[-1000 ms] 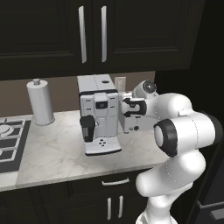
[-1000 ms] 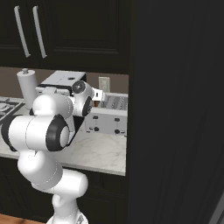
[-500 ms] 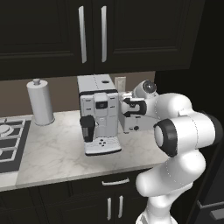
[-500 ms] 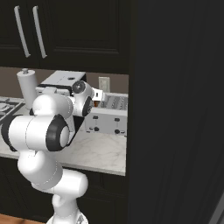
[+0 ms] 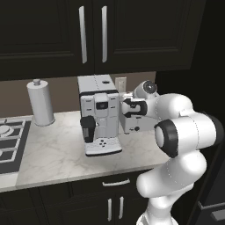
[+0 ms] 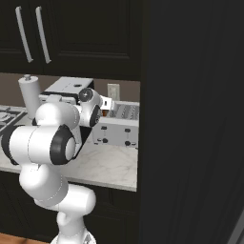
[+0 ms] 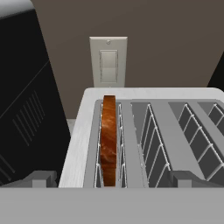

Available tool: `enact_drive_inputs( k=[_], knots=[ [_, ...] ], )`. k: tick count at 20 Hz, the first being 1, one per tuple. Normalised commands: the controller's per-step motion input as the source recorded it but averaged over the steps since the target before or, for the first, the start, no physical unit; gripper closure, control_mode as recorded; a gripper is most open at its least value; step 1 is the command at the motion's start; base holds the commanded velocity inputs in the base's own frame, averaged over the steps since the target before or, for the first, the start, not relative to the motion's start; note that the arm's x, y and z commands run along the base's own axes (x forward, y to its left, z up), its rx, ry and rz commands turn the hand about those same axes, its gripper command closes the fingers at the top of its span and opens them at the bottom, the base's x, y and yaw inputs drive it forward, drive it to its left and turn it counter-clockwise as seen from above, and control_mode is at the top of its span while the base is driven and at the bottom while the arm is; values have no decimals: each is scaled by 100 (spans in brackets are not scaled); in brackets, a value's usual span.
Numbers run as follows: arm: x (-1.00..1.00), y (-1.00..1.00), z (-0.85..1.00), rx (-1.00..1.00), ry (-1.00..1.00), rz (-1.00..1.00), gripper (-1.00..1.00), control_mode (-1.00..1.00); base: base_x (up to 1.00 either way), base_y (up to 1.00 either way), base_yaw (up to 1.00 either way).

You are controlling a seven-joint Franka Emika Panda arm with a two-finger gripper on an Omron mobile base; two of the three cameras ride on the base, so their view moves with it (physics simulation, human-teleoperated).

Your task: Start the toaster. Once the lever pops up, take the bread to the plate on the dining counter.

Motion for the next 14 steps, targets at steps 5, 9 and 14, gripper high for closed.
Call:
enact_drive_inputs(
  k=[5,9,14],
  knots=[
    [0,0,0,0,0,0,-100,-100,0,0,0],
    [9,-1,0,0,0,0,-100,-100,0,0,0],
    [22,-5,0,0,0,1,-100,-100,0,0,0]
  ],
)
